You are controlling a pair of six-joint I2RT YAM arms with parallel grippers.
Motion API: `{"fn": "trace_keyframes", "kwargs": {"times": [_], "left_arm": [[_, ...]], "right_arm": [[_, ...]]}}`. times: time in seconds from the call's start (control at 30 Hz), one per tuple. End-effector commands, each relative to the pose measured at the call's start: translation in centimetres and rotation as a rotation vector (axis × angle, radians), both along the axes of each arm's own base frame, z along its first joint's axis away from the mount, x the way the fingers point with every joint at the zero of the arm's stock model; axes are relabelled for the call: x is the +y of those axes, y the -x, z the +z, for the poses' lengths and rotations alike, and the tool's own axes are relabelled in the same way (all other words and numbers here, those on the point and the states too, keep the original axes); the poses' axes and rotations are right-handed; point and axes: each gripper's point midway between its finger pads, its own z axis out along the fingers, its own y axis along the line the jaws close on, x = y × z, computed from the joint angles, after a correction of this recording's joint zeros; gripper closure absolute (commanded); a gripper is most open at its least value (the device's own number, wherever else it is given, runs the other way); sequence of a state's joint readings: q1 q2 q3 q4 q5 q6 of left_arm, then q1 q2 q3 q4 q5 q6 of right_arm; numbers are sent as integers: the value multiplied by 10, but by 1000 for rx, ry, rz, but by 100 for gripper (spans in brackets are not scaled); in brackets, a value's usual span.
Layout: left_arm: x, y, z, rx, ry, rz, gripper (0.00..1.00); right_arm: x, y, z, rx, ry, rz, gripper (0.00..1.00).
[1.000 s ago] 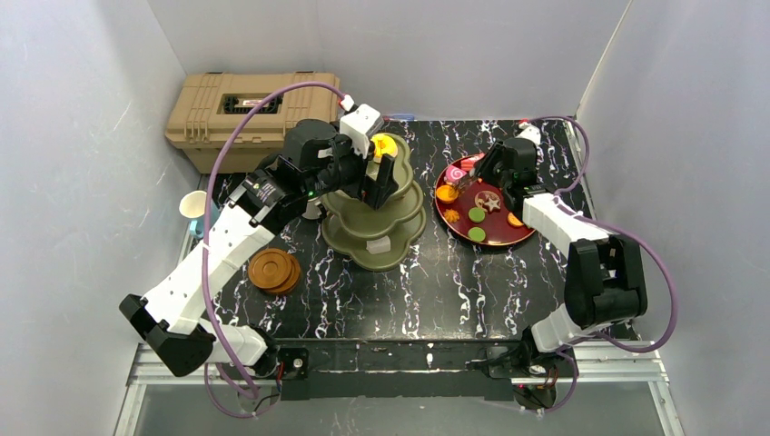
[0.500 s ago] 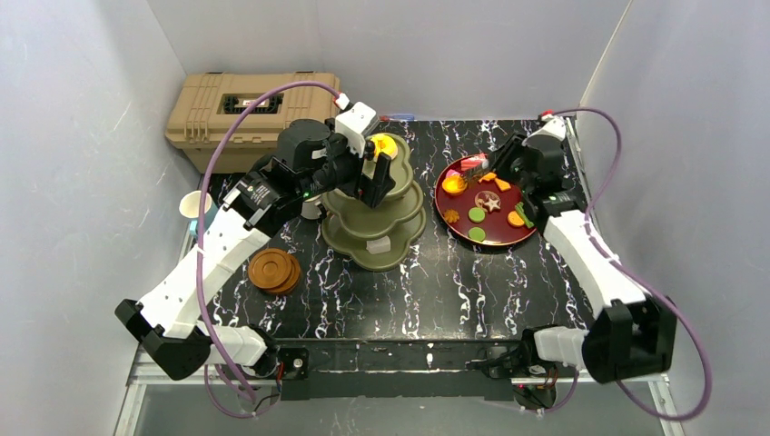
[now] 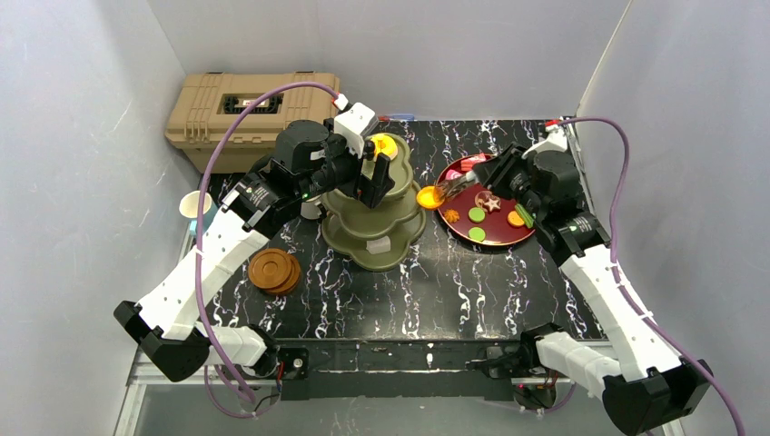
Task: Serve the afternoon tea
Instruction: Pick up the desert from the tray, then place the desert on the desert table.
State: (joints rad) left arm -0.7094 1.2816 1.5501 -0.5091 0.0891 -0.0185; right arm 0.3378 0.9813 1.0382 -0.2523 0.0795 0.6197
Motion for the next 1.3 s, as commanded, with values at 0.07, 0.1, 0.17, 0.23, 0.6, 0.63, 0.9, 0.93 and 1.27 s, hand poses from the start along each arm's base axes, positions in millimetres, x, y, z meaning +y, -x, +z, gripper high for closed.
{"fn": "trace_keyframes", "kwargs": {"times": [0.07,0.1,0.17,0.23,0.6,0.63,0.9,0.93,1.27], "left_arm": [[5,4,18,-38,30,2,1],[5,4,18,-38,31,2,1],[6,4,18,-39,29,3,1],[5,3,18,-39,29,4,1],[7,3,18,-43,23,7,1],[6,3,17,-42,23,8,0],[8,4,18,-47,24,8,1],[7,4,18,-47,25,7,1],[6,4,21,-47,34,4,1]], "right_arm": [[37,10,38,-66,-92,55,99],[43,11,37,-68,-94,60,99],[55,13,36,-75,-96,68,99],[64,15,36,-82,-100,67,99],[90,18,31,-137,-129,3,99],[92,18,28,-132,-122,3,99],[97,20,11,-125,-111,-12,99],[96,20,10,-126,-112,-16,99],[101,22,5,-131,-90,-25,81]]}}
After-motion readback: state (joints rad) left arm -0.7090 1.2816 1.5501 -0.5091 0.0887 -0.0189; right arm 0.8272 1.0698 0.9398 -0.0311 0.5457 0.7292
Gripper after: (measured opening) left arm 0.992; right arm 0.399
